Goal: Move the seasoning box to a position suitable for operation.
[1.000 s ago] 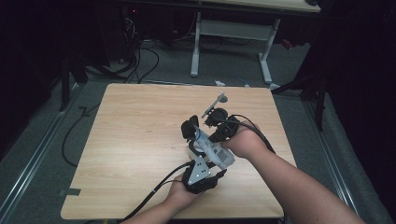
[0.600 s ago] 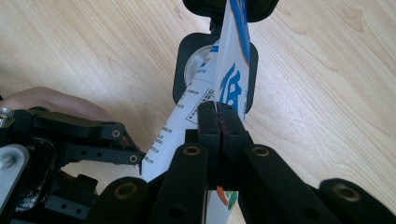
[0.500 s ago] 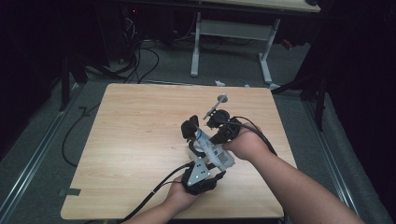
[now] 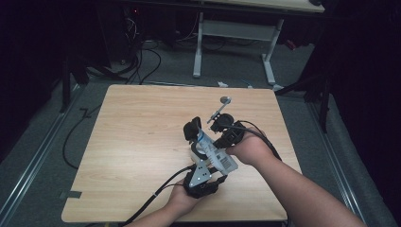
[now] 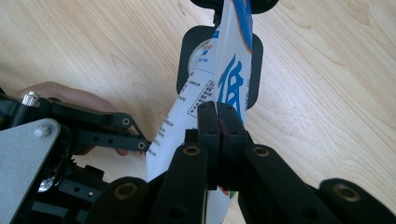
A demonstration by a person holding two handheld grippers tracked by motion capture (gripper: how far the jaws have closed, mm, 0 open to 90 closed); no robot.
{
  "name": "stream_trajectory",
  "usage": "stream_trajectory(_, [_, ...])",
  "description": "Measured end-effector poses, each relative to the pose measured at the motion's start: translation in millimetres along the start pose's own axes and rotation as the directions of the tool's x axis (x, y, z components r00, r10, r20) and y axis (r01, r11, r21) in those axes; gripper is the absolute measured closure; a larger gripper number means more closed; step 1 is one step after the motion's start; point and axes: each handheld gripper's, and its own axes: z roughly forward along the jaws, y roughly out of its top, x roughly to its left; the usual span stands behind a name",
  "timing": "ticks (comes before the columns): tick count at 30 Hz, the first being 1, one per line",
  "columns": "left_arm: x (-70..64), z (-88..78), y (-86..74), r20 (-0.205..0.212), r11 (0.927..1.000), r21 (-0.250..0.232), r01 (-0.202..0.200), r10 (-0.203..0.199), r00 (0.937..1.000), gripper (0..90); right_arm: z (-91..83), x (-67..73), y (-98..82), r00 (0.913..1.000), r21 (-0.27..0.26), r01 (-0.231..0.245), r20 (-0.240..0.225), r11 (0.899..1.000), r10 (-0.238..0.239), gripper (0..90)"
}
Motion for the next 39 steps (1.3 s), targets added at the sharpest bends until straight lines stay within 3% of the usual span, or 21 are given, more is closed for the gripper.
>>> stream_trajectory(20, [4.2,7.9,-10.7,-0.008,0.9982,0.058,0.016,-0.015,0.9999,61.1,4.5,-3.0,-13.8,0.9996,-0.006,-0.024,-0.015,1.0,0.024,89.9])
stream_trajectory(31, [7.3,10.0,-14.4,-0.028,0.9947,0.097,0.035,-0.032,0.9991,61.1,5.0,-6.0,-23.3,0.9982,-0.006,-0.056,-0.023,0.998,0.056,89.9])
stream_trajectory(39, [9.7,10.8,-14.9,-0.049,0.9921,0.115,0.049,-0.044,0.9978,61.4,5.3,-5.9,-23.6,0.9986,-0.005,-0.048,-0.025,0.999,0.047,89.9])
